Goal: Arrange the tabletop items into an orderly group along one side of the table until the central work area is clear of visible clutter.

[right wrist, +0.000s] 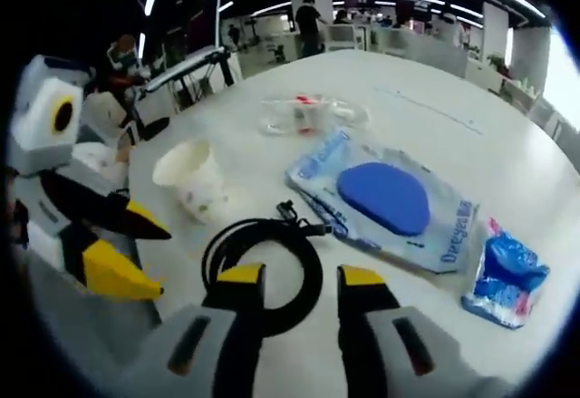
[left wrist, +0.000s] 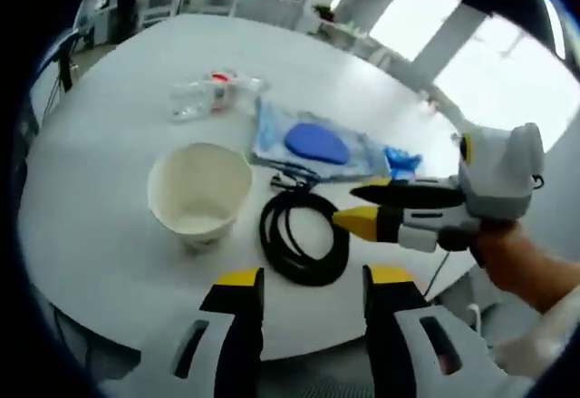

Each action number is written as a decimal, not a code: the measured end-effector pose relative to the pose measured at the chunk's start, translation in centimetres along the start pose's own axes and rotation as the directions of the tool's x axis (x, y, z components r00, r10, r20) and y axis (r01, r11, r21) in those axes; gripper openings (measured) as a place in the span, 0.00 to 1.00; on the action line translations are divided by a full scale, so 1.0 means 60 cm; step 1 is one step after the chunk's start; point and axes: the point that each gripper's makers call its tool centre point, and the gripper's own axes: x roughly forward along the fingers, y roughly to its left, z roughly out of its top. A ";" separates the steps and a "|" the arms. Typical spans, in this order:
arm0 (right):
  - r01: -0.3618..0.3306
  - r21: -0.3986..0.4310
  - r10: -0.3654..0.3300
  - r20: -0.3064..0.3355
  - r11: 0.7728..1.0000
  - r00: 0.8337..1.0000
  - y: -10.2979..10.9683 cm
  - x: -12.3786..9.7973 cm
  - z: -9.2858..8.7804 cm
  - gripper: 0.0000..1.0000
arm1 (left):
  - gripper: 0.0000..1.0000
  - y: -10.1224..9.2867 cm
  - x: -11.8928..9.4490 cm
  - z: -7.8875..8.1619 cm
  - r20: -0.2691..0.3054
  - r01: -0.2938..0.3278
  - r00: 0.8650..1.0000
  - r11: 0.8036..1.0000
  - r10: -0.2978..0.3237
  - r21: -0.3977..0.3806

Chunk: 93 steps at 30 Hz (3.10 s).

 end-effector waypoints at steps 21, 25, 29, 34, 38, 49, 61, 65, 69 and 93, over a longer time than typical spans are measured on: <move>0.009 -0.051 -0.013 -0.091 0.999 0.996 -0.011 0.035 -0.031 0.09 | 0.12 0.036 0.052 -0.017 -0.037 -0.067 0.997 0.995 0.064 -0.075; 0.013 -0.052 -0.018 -0.100 0.999 0.995 -0.011 0.034 -0.032 0.08 | 0.06 0.037 0.056 -0.018 -0.040 -0.070 0.997 0.995 0.067 -0.073; 0.020 -0.064 -0.027 -0.103 0.998 0.994 -0.011 0.035 -0.032 0.06 | 0.03 0.037 0.059 -0.022 -0.051 -0.073 0.996 0.995 0.070 -0.061; 0.025 -0.067 -0.032 -0.107 0.997 0.994 -0.011 0.034 -0.033 0.06 | 0.02 0.037 0.058 -0.023 -0.059 -0.077 0.996 0.995 0.072 -0.071; 0.034 -0.056 -0.040 -0.107 0.998 0.993 -0.012 0.031 -0.035 0.05 | 0.01 0.035 0.058 -0.027 -0.063 -0.070 0.996 0.993 0.065 -0.093; 0.042 -0.014 -0.043 -0.083 0.999 0.996 -0.015 0.005 -0.038 0.02 | 0.00 0.016 0.053 -0.026 -0.057 -0.042 0.998 0.995 0.038 -0.086; 0.053 0.035 -0.051 -0.057 0.998 0.997 -0.024 -0.023 -0.033 0.00 | 0.00 -0.005 0.048 -0.026 -0.055 -0.007 0.998 0.997 0.003 -0.081; 0.050 0.064 -0.047 -0.049 0.997 0.998 -0.028 -0.032 -0.033 0.00 | 0.00 -0.013 0.047 -0.024 -0.052 0.008 0.999 0.997 -0.012 -0.076; 0.052 0.080 -0.049 -0.035 0.995 0.998 -0.030 -0.048 -0.027 0.00 | 0.00 -0.024 0.042 -0.019 -0.047 0.026 0.998 0.997 -0.030 -0.075; 0.097 0.185 -0.108 0.049 0.978 0.993 -0.067 -0.168 -0.029 0.00 | 0.00 -0.144 0.003 0.006 0.001 0.178 0.984 0.982 -0.179 0.063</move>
